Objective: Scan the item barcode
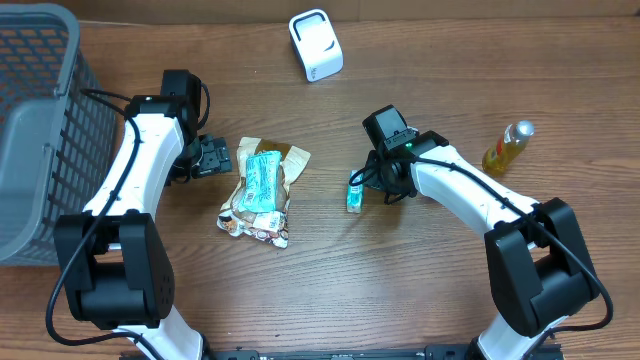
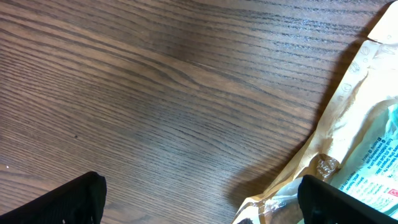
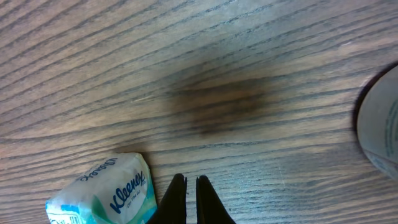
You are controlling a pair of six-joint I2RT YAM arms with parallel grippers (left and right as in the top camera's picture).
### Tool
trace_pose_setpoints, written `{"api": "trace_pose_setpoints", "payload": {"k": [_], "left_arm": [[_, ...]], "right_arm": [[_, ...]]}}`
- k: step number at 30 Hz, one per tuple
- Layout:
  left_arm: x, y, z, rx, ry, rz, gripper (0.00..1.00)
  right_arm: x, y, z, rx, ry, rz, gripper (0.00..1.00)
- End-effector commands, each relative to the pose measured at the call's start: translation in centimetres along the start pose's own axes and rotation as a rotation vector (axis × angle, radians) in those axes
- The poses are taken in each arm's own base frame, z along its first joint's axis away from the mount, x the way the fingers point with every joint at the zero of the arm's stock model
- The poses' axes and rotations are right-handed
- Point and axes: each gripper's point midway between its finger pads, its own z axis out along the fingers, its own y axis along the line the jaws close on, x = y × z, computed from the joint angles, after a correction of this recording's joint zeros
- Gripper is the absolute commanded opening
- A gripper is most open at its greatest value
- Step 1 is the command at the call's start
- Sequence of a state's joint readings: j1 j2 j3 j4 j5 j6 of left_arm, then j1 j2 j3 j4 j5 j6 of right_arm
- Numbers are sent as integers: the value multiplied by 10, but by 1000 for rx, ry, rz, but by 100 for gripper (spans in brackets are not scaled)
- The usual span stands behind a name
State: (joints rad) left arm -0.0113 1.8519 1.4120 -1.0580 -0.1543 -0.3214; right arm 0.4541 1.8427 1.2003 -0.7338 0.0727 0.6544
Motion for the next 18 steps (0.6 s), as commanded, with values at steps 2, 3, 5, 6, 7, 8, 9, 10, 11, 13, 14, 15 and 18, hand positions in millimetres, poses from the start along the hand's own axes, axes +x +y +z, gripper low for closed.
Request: {"api": "trace_pose_setpoints", "payload": {"k": [2, 3, 5, 6, 7, 8, 9, 10, 11, 13, 14, 15, 18], "left_arm": [[-6, 2, -6, 1, -22, -1, 100], [-6, 2, -6, 2, -22, -2, 100], [-6, 2, -6, 1, -22, -1, 100], [-6, 2, -6, 2, -22, -2, 100], [-6, 2, -6, 2, -22, -2, 100], [-6, 2, -6, 2, -22, -2, 100], [-6, 2, -6, 2, -22, -2, 99], [-6, 2, -6, 2, -22, -2, 100], [-6, 2, -6, 2, -22, -2, 100], [-6, 2, -6, 2, -22, -2, 100], [-6, 2, -6, 2, -22, -2, 100], [-6, 2, -6, 1, -22, -1, 99], [-6, 2, -6, 2, -22, -2, 99]], "right_arm": [[4, 10, -10, -60, 15, -3, 6], [6, 12, -10, -71, 25, -4, 7], [8, 14, -10, -83, 36, -8, 7], [9, 15, -10, -88, 39, -13, 7], [9, 15, -10, -88, 39, -13, 7], [9, 15, -10, -88, 39, -14, 7], [9, 15, -10, -88, 39, -14, 7], [9, 15, -10, -89, 39, -14, 7], [10, 16, -11, -92, 41, -17, 7], [13, 20, -11, -107, 48, -51, 7], [15, 24, -11, -120, 53, -78, 7], [16, 26, -12, -128, 55, -92, 7], [21, 34, -12, -141, 54, -126, 7]]}}
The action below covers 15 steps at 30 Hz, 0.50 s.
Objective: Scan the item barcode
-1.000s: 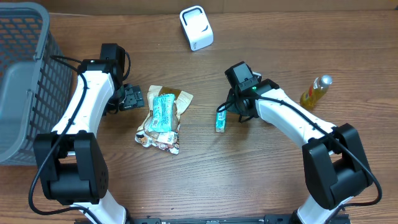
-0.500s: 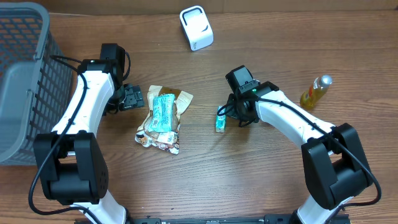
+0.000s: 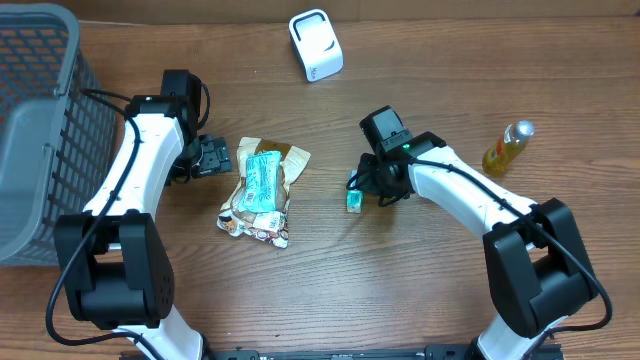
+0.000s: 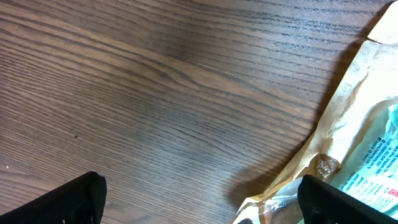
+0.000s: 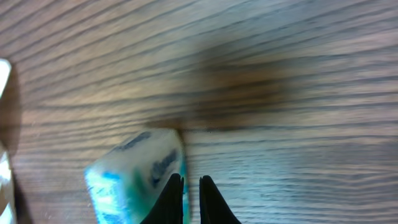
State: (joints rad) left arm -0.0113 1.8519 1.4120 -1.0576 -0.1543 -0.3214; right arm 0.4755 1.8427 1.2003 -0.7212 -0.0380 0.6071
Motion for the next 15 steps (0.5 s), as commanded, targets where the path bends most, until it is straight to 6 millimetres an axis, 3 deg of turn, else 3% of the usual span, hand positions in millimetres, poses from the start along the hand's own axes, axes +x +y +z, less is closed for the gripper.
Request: {"api": "trace_pose_setpoints", "payload": {"k": [1, 7, 15], "left_arm": [[-6, 2, -6, 1, -22, -1, 100], [-6, 2, -6, 2, -22, -2, 100], [-6, 2, -6, 1, -21, -1, 100]], "right_arm": [[6, 15, -9, -45, -13, -67, 7], [10, 28, -9, -65, -23, -98, 8], [9, 29, -9, -65, -27, -100, 13]]}}
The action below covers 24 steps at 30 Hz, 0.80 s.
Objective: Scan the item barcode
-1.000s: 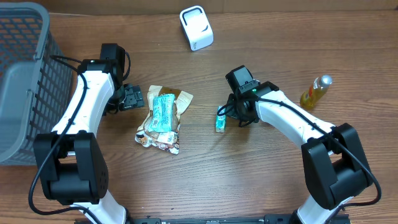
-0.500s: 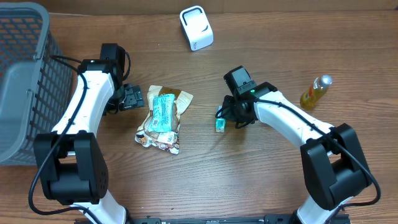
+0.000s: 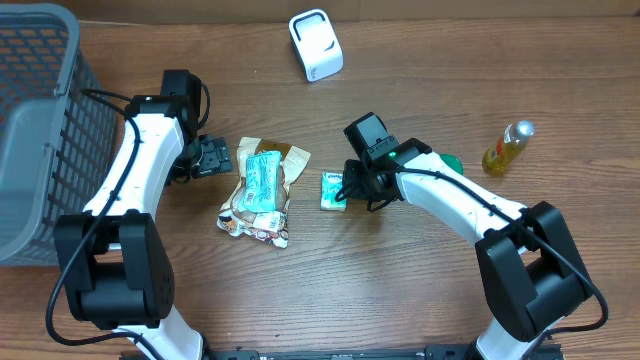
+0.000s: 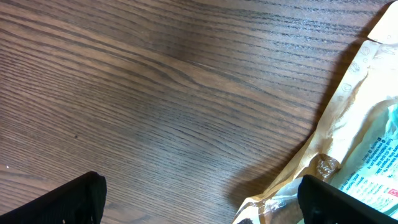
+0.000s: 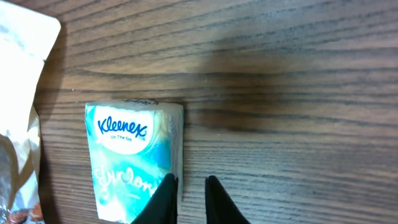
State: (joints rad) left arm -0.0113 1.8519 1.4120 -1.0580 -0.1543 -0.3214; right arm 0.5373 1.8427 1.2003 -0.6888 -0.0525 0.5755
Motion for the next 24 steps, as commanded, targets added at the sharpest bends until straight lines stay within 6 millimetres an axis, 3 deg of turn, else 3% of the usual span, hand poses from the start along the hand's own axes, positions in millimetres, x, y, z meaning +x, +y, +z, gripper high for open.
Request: {"api": "trace_pose_setpoints", "payload": {"k": [1, 10, 24], "left_arm": [[-6, 2, -6, 2, -22, -2, 100], [-6, 2, -6, 2, -22, -2, 100], [-6, 2, -6, 1, -22, -1, 100]], "right_arm": [[-3, 4, -10, -21, -25, -8, 14], [-5, 6, -10, -30, -36, -9, 22], [-10, 11, -10, -49, -59, -12, 23]]}}
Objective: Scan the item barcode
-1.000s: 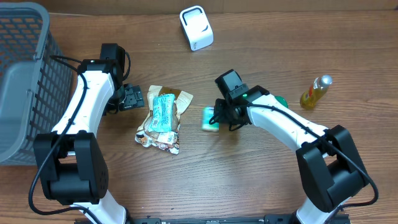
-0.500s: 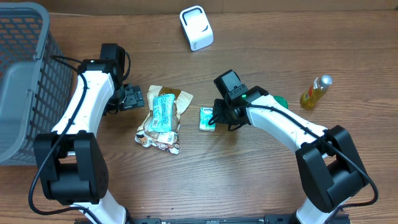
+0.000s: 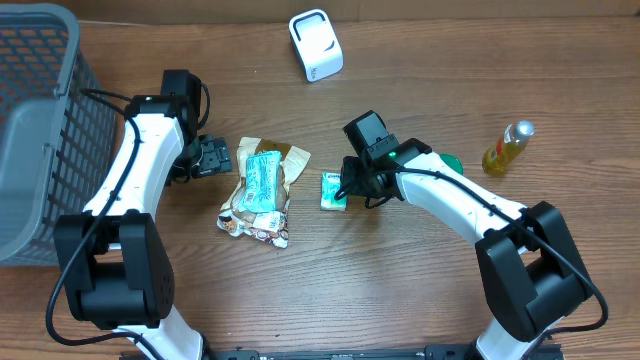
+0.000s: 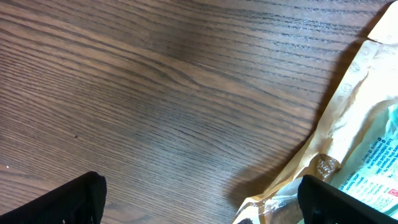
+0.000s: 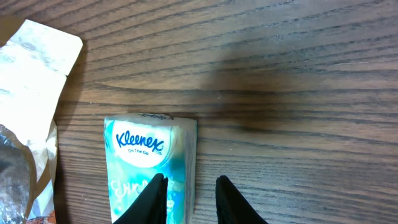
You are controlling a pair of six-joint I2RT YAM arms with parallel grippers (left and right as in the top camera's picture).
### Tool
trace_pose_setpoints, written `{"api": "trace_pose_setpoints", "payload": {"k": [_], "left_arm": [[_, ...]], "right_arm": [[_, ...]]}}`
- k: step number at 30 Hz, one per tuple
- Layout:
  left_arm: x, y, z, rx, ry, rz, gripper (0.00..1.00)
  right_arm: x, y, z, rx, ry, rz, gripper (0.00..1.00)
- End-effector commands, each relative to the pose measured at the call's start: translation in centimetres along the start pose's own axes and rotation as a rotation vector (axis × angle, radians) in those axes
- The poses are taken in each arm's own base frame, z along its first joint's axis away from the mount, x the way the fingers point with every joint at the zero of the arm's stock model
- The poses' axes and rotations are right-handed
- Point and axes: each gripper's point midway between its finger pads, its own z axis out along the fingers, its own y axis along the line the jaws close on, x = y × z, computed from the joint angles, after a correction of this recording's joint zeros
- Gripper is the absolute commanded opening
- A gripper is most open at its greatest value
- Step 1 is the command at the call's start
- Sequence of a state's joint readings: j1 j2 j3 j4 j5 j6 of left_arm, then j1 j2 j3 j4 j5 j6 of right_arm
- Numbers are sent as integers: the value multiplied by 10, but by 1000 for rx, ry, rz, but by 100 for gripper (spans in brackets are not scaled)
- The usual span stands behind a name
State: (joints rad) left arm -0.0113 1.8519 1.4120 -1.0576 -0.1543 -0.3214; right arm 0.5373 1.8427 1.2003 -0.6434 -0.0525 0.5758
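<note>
A teal Kleenex tissue pack lies flat on the wood, logo side up, and no barcode shows. In the right wrist view the pack sits under my right gripper. The gripper is open, its left finger over the pack's face and its right finger over bare wood, so the pack's right edge lies between them. The white scanner stands at the back of the table. My left gripper is open wide beside the snack bags, with only wood between its fingers.
A grey wire basket fills the far left. A yellow oil bottle lies at the right, and a green object peeks out behind my right arm. Crinkled snack bags lie just left of the tissue pack.
My right gripper's fingers stand wider apart than before, and the pack sits slightly further right in the wrist view. The pack lies as it did, and the left arm is unchanged.
At first the tissue pack stood on its edge further right, with my right gripper nearly shut beside it. Then it was tipped and further left. Then it lay flat, logo up, near the snack bags, and the gripper has since opened over its right edge.
</note>
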Motion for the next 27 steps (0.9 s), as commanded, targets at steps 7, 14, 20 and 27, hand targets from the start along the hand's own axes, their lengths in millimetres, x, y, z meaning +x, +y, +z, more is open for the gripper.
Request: {"api": "trace_pose_setpoints", "payload": {"k": [7, 14, 20, 27], "left_arm": [[-6, 2, -6, 1, -22, -1, 100], [-6, 2, -6, 1, -22, -1, 100], [-6, 2, -6, 1, -22, -1, 99], [-6, 2, -6, 1, -22, -1, 100]], "right_arm": [[3, 11, -9, -27, -18, -29, 23], [7, 17, -9, -32, -16, -46, 23], [8, 17, -8, -31, -15, -46, 23], [12, 13, -1, -35, -18, -46, 24]]}}
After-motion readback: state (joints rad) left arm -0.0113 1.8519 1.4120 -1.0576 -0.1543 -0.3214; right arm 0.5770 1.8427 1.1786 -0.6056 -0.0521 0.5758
